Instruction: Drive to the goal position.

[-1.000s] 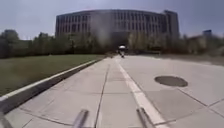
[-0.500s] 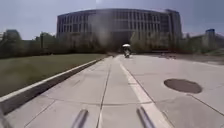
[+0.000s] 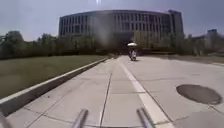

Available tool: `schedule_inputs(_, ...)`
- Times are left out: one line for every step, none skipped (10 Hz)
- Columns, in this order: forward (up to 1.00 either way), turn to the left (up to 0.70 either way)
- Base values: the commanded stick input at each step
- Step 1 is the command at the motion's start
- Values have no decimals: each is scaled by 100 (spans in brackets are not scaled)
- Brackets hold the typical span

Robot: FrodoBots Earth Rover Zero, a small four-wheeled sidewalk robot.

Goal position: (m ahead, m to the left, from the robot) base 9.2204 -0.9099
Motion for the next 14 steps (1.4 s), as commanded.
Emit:
schedule_inputs(70, 0)
schedule_inputs(70, 0)
schedule_inputs(70, 0)
schedule_inputs(70, 0)
schedule_inputs(70, -8)
schedule_inputs(70, -22)
schedule_inputs(70, -32)
schedule_inputs(70, -32)
schedule_inputs(70, -21)
schedule_inputs(70, -6)
schedule_inputs(70, 0)
schedule_inputs(70, 0)
schedule_inputs(70, 0)
schedule_inputs(70, 0)
